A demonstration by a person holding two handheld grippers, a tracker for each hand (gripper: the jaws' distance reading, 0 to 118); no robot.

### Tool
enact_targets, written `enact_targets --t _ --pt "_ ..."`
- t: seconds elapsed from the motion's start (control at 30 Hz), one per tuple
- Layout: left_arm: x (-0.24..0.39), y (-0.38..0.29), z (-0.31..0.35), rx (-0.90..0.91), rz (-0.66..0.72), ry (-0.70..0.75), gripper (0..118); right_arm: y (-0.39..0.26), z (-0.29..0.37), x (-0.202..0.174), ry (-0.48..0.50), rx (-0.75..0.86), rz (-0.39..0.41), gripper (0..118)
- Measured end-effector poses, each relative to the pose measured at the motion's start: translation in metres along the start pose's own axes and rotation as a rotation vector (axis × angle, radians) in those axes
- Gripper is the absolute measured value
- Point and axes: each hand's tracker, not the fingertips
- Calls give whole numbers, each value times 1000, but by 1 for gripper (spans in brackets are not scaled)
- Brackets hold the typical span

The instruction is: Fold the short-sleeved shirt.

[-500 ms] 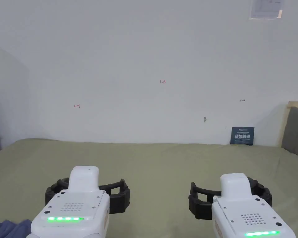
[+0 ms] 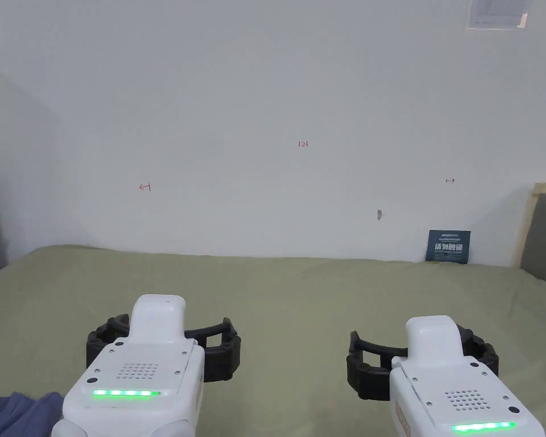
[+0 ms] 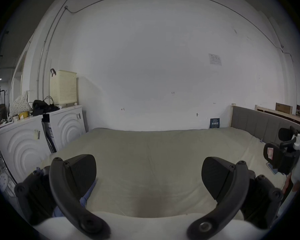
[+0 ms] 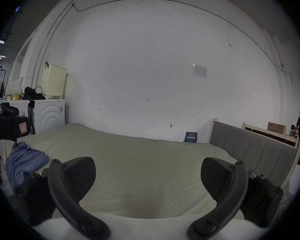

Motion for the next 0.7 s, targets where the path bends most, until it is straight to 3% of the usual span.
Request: enact_targets --t 0.1,0.13,0.17,0.2,0.23,0.27,0.3,0.33,0.4,0.57,0.7 --pt "-2 -1 -2 -14 -2 0 115 0 4 -2 20 15 15 118" --pt "-2 -1 -3 -27 -14 -12 105 2 5 -4 18 9 19 117" --pt "-1 -2 -2 -15 -19 -8 84 4 5 -4 20 4 18 111" --pt "0 -3 -1 -10 -32 -10 39 4 6 -4 25 9 7 77" --pt "0 -3 -1 -9 -36 -12 39 4 7 -4 17 12 -1 77" --pt "0 -3 -3 -18 -28 -13 26 4 7 -3 -15 23 -8 63" --pt "-1 -4 -5 -34 -7 -21 5 2 4 -1 -78 3 -5 29" --pt "-3 -4 -5 -36 19 -50 2 -2 2 1 -98 12 -38 2" --pt "-2 -4 -4 -35 7 -45 1 -8 -2 7 -42 -40 -43 1" --pt "0 -4 -3 -26 -14 -47 1 -11 -7 10 -53 -68 -40 1" --pt "-2 -3 -4 -34 -2 -41 1 -6 -11 10 -57 -105 -108 0"
